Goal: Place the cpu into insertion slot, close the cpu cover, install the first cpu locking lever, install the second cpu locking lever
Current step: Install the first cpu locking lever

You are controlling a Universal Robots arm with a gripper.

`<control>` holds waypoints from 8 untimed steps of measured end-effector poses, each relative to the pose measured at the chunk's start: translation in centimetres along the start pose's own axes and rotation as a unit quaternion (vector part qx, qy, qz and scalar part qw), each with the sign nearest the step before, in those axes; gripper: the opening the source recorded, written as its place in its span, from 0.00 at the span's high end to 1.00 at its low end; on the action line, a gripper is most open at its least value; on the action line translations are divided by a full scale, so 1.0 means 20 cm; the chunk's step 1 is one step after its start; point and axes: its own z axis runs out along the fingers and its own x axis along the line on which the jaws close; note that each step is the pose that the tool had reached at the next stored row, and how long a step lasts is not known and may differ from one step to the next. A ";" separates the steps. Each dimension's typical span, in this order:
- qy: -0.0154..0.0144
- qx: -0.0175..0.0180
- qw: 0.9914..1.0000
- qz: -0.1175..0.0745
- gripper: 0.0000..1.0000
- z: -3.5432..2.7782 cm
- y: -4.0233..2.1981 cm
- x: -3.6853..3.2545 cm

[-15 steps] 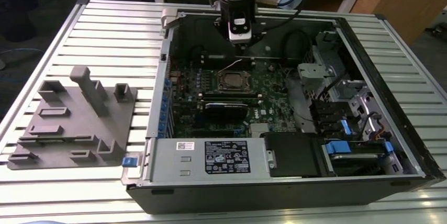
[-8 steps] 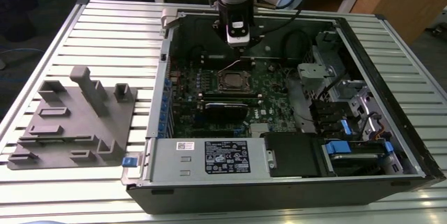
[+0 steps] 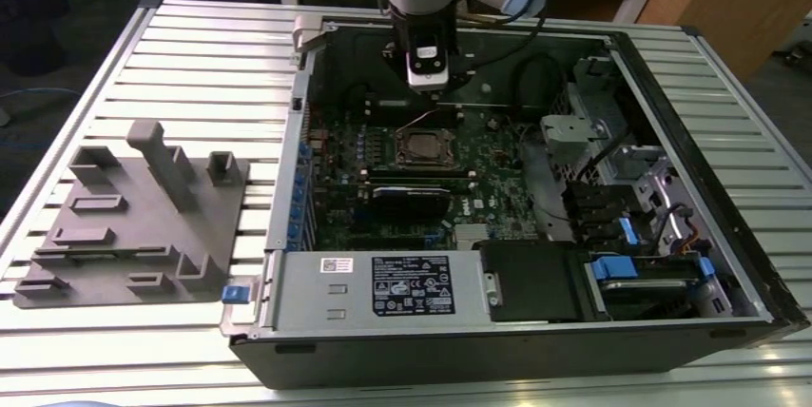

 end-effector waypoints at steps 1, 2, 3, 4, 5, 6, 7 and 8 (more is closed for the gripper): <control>0.000 0.000 1.000 0.000 0.89 0.007 -0.003 0.001; 0.000 0.000 1.000 0.000 0.89 0.016 -0.007 0.002; 0.000 0.000 1.000 0.000 0.89 0.024 -0.010 0.003; 0.000 0.000 1.000 0.000 0.89 0.031 -0.013 0.004; 0.000 0.000 1.000 0.000 0.89 0.038 -0.016 0.005; 0.000 0.000 1.000 0.000 0.89 0.045 -0.017 0.006; 0.000 0.000 1.000 0.000 0.89 0.051 -0.019 0.006; 0.000 0.000 1.000 0.000 0.89 0.055 -0.019 0.007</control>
